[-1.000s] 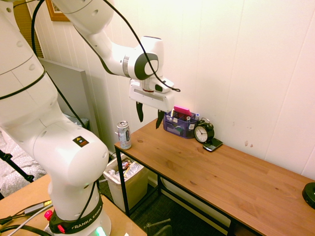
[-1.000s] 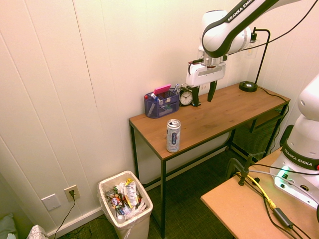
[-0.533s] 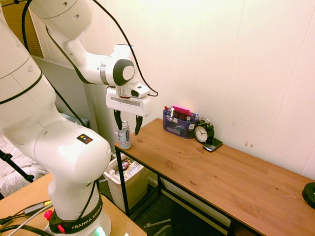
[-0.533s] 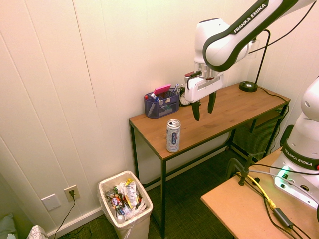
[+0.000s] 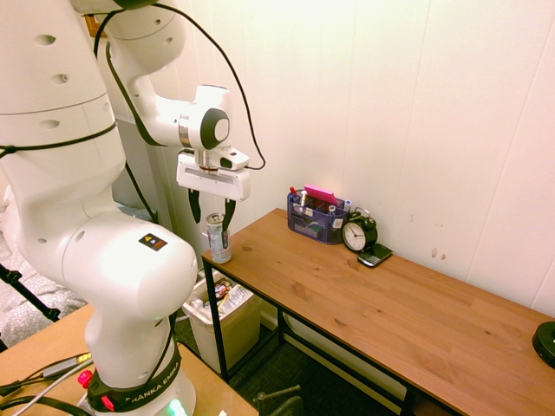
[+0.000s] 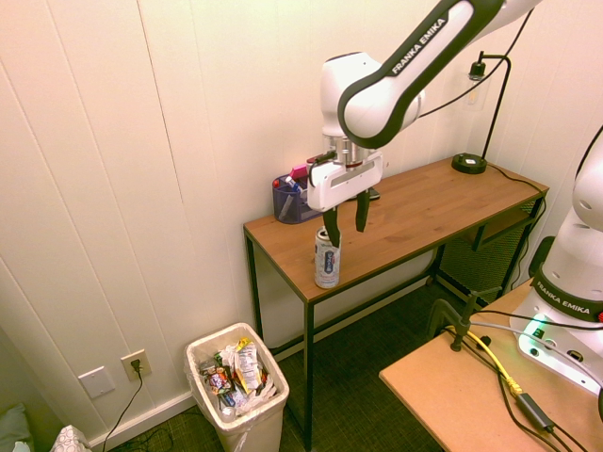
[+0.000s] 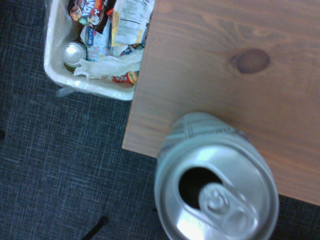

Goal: Throw the can in the trash bin

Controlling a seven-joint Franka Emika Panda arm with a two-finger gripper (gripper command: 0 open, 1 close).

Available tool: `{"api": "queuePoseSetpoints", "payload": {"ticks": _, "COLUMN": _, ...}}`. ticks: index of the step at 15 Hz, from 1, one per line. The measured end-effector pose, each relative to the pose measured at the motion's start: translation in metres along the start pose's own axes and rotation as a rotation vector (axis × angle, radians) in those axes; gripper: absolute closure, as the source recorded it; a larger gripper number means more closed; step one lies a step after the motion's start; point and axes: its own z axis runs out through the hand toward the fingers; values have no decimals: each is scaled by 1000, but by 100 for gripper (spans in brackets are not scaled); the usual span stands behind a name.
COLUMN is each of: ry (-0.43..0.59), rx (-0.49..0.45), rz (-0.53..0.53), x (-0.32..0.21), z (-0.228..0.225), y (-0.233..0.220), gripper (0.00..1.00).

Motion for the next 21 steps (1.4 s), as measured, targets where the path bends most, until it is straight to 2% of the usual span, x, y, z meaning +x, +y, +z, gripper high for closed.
{"api": "queuePoseSetpoints", "payload": {"ticks": 4, "ry": -26, "rx": -28, "rz": 18, "x": 8, "z": 16, "y": -27, "gripper": 0}}
{"api": "queuePoseSetpoints", "payload": {"ticks": 7, "ry": -35, "rx": -51, "rz": 38, "x": 15, "z": 28, "y": -26, "gripper": 0}}
{"api": "queuePoseSetpoints", "payload": {"ticks": 8, "ry": -34, "rx": -54, "rz": 43, "x": 18, "z": 29, "y": -24, "gripper": 100}}
{"api": "queuePoseSetpoints", "payload": {"ticks": 21, "ry": -21, "rx": -56, "rz": 33, "x": 20, "z": 35, "y": -28, "gripper": 100}}
